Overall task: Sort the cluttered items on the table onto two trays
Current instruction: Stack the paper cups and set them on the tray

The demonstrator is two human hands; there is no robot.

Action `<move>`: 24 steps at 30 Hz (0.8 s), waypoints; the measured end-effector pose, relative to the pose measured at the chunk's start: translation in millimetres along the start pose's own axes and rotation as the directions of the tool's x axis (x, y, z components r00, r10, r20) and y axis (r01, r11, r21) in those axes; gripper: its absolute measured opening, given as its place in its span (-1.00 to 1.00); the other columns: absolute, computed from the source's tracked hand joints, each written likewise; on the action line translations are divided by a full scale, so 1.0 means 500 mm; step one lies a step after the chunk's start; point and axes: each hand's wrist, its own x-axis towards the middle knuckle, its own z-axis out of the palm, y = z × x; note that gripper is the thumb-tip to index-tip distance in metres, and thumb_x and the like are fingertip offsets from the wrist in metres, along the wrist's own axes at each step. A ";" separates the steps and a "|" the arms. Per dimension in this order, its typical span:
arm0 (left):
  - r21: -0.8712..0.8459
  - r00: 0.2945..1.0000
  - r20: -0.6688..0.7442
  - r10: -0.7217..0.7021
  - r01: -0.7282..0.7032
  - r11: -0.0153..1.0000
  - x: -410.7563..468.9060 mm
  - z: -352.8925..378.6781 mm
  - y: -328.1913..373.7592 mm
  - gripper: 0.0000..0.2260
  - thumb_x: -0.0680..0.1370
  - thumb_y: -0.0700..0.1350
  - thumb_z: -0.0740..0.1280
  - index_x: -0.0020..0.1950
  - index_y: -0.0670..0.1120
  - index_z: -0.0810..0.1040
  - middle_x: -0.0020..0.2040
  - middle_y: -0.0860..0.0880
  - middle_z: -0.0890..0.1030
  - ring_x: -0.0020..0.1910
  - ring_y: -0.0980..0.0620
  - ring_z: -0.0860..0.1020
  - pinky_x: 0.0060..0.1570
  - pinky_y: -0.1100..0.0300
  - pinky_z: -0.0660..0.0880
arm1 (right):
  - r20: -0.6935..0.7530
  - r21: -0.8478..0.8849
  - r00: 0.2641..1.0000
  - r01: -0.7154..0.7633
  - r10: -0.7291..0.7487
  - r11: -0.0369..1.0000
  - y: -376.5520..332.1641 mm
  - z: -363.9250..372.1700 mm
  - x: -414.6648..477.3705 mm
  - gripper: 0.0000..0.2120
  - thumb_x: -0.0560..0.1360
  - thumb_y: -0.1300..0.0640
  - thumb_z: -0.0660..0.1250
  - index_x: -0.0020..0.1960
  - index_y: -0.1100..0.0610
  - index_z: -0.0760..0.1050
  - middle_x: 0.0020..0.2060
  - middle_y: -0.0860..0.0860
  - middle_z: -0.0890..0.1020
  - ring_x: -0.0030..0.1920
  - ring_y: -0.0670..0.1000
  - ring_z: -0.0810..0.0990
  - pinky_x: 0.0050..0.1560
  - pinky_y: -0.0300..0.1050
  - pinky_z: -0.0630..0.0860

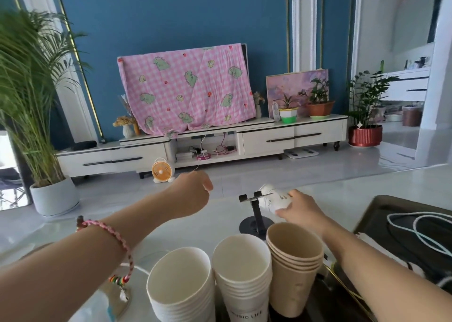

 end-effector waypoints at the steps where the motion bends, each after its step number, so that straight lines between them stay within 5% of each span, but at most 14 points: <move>1: -0.027 1.000 0.000 -0.002 0.002 1.000 -0.001 0.000 -0.001 -0.72 0.58 -0.24 0.14 0.22 -0.06 0.51 0.16 -0.07 0.50 -0.07 0.00 0.43 -0.07 0.23 0.43 | -0.075 0.046 0.997 -0.025 0.029 0.999 -0.003 -0.011 -0.007 -0.54 0.39 0.09 0.42 0.20 0.23 0.39 0.10 0.15 0.55 0.01 0.13 0.55 -0.18 -0.14 0.44; 5: -0.382 0.995 -0.092 -0.038 -0.001 0.924 -0.013 -0.010 0.018 -0.72 0.55 -0.14 0.27 0.26 0.00 0.45 0.00 -0.06 0.56 -0.18 -0.01 0.48 -0.07 0.16 0.47 | -0.230 0.330 0.973 0.076 0.002 0.941 -0.052 -0.088 -0.063 -0.54 0.41 0.10 0.42 0.23 0.21 0.36 0.05 0.06 0.50 -0.09 0.03 0.49 -0.38 -0.23 0.35; 9: -0.571 0.997 -0.071 0.020 -0.057 0.819 -0.047 -0.047 0.066 -0.39 0.49 0.11 0.33 0.47 0.11 0.15 0.08 -0.06 0.58 0.06 -0.05 0.53 0.05 0.00 0.48 | -0.004 0.544 0.959 0.241 -0.285 0.803 -0.146 -0.147 -0.156 -0.60 0.39 0.08 0.46 0.16 0.04 0.39 0.04 -0.04 0.57 0.01 -0.07 0.54 -0.11 -0.26 0.46; 12: -0.677 0.994 -0.074 0.078 -0.108 0.728 -0.088 -0.070 0.092 -0.68 0.51 0.10 0.31 0.22 0.05 0.42 0.02 0.03 0.56 0.05 0.04 0.52 -0.01 0.10 0.50 | 0.075 0.552 0.918 0.287 -0.390 0.783 -0.187 -0.155 -0.213 -0.61 0.39 0.10 0.46 0.14 0.04 0.38 0.04 -0.02 0.58 -0.02 -0.08 0.57 -0.13 -0.31 0.52; 14: -0.689 0.992 -0.099 0.075 -0.123 0.714 -0.113 -0.080 0.092 -0.86 0.51 0.04 0.34 -0.02 0.00 0.50 -0.08 0.01 0.58 -0.07 0.06 0.53 -0.02 0.10 0.52 | 0.118 0.566 0.907 0.272 -0.403 0.778 -0.202 -0.165 -0.241 -0.50 0.41 0.10 0.45 0.26 0.04 0.32 0.12 -0.04 0.54 -0.01 -0.10 0.56 -0.19 -0.38 0.51; 17: -0.584 0.984 -0.132 0.120 -0.175 0.792 -0.147 -0.087 0.088 -0.77 0.46 0.00 0.41 -0.05 -0.15 0.56 -0.23 -0.02 0.53 -0.22 0.03 0.47 -0.17 0.15 0.46 | 0.043 0.554 0.894 0.349 -0.445 0.756 -0.206 -0.194 -0.264 -0.27 0.43 0.02 0.41 0.46 -0.19 0.07 0.26 -0.14 0.32 0.24 -0.12 0.40 0.10 -0.25 0.34; 20: -0.444 0.976 -0.126 0.179 -0.217 0.869 -0.172 -0.083 0.099 -0.81 0.42 -0.06 0.46 -0.24 -0.08 0.48 -0.34 0.07 0.43 -0.36 0.13 0.37 -0.40 0.40 0.28 | 0.012 0.427 0.808 0.529 -0.589 0.734 -0.211 -0.203 -0.292 -0.58 0.53 0.07 0.30 0.32 -0.22 0.30 0.28 -0.19 0.35 0.27 -0.19 0.36 0.11 -0.38 0.31; 24: -0.334 0.968 -0.138 0.208 -0.243 0.910 -0.199 -0.049 0.093 -0.73 0.37 -0.06 0.50 -0.26 -0.03 0.39 -0.17 0.02 0.47 -0.17 0.05 0.39 -0.36 0.37 0.27 | 0.053 0.220 0.768 0.614 -0.638 0.758 -0.198 -0.166 -0.316 -0.89 0.54 0.09 0.28 0.04 -0.08 0.47 0.17 -0.14 0.39 0.24 -0.14 0.39 0.04 -0.48 0.31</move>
